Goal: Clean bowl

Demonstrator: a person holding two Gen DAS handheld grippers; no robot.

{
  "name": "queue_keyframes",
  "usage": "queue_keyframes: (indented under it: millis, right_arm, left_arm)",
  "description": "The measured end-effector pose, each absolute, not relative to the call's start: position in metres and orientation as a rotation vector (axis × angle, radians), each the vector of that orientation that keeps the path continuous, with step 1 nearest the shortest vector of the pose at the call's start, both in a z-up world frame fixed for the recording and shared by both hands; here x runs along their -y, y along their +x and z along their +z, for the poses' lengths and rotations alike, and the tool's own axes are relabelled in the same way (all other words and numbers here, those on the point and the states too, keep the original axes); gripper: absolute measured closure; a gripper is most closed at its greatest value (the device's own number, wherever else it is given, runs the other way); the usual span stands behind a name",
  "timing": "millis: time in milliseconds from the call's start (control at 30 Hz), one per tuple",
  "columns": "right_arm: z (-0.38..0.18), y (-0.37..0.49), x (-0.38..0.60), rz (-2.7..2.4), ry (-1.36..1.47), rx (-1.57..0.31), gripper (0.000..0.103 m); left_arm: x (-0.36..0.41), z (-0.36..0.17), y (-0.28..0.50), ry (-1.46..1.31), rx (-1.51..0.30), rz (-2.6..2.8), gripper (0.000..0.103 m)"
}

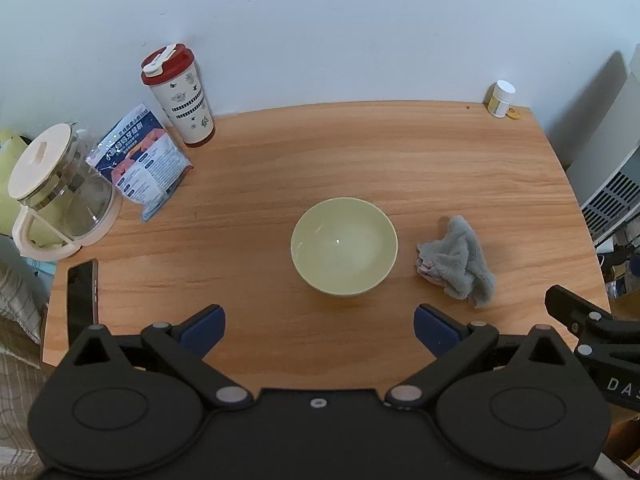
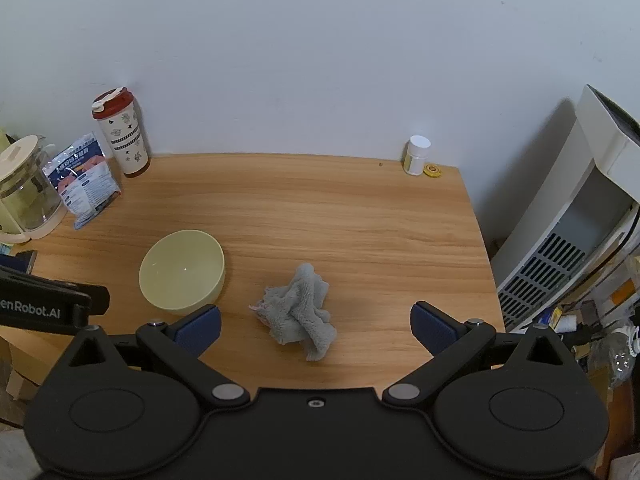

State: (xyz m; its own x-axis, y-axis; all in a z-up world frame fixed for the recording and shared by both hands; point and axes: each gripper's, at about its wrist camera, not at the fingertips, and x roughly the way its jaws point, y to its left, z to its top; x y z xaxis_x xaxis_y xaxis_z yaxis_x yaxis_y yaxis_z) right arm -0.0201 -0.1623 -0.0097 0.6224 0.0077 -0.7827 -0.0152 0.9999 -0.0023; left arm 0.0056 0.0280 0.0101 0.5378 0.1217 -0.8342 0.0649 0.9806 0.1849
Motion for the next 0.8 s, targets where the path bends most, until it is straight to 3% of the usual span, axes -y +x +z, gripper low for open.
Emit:
queue_keyframes:
  millis: [800]
  right_arm:
    - [-0.007, -0.006, 0.159, -0.077, 0.027, -0.900, 0.000]
  left_arm:
    - [-0.049, 0.009, 0.046, 0.274, -1.080, -0.102, 0.000]
